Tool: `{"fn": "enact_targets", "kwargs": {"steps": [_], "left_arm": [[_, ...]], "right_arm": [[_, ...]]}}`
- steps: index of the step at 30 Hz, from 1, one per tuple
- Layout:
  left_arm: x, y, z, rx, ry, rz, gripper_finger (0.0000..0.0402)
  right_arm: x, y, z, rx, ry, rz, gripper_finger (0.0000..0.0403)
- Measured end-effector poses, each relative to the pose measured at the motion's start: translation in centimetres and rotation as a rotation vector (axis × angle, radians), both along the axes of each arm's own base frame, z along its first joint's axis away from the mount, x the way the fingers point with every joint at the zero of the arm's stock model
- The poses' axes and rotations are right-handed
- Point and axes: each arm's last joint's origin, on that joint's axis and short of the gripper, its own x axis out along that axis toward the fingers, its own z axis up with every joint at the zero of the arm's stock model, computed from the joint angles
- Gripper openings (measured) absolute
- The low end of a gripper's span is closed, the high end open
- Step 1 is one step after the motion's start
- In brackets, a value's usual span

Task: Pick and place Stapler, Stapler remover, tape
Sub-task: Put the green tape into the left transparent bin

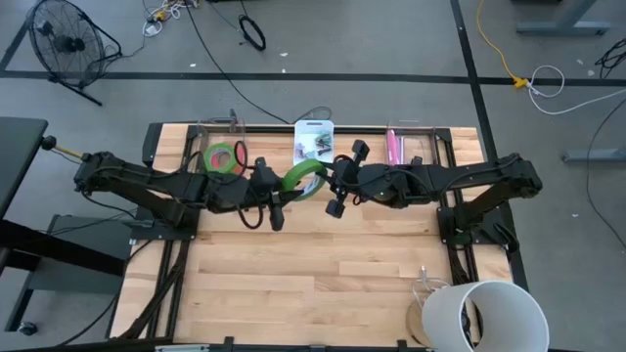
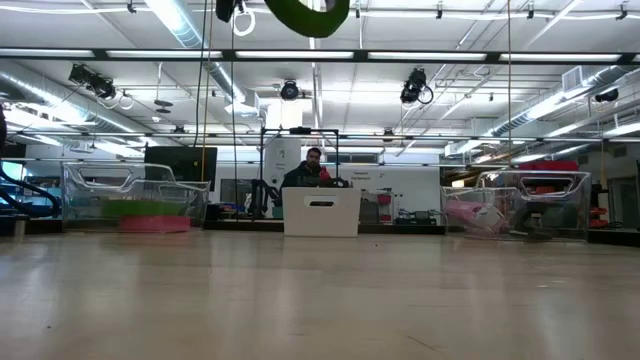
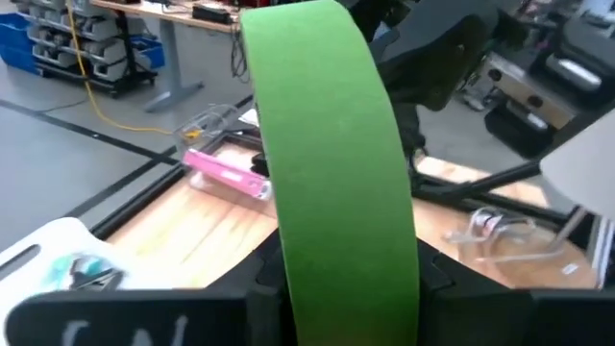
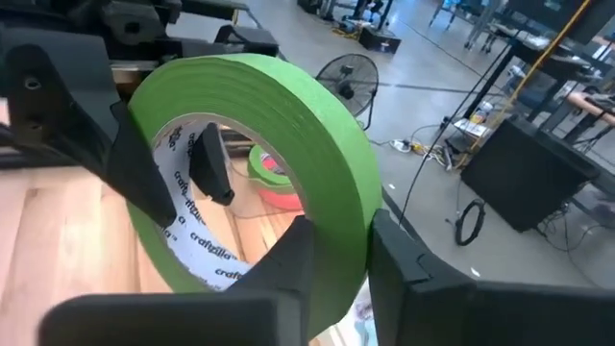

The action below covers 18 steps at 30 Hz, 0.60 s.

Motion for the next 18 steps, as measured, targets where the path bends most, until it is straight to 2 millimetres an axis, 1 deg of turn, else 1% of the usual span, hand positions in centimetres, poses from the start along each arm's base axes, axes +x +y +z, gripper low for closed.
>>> {"fn": "enact_targets", "kwargs": {"steps": [2, 5, 7, 10, 12, 15, 18], "left_arm": [[-0.1, 0.4, -0.1, 0.012, 0.027, 0.004, 0.0099], [-0.2, 1.1, -0.9, 0.028, 0.101, 0.023, 0.0099], [-0.2, 1.6, -1.2, 0.030, 0.128, 0.053, 0.0099], [-0.8, 2.5, -1.6, 0.044, 0.189, 0.149, 0.0099], [-1.2, 3.2, -2.2, 0.047, 0.255, 0.231, 0.0099], [-2.0, 4.6, -3.0, 0.045, 0.331, 0.365, 0.0099], [-2.8, 6.1, -3.7, 0.046, 0.421, 0.474, 0.0099]], "right_arm": [[0.0, 0.2, -0.2, 0.006, 0.018, 0.025, 0.0088], [-0.3, 0.5, -0.4, 0.010, 0.056, 0.048, 0.0159], [-0.6, 0.5, -0.7, -0.012, 0.099, 0.018, 0.0201], [-1.1, 0.0, -1.4, 0.002, 0.162, -0.061, 0.0244], [-1.4, 0.0, -1.9, 0.051, 0.184, -0.093, 0.0260], [-1.9, 0.2, -2.7, 0.173, 0.223, -0.103, 0.0270], [-2.0, 0.6, -4.3, 0.263, 0.270, -0.073, 0.0272]]}}
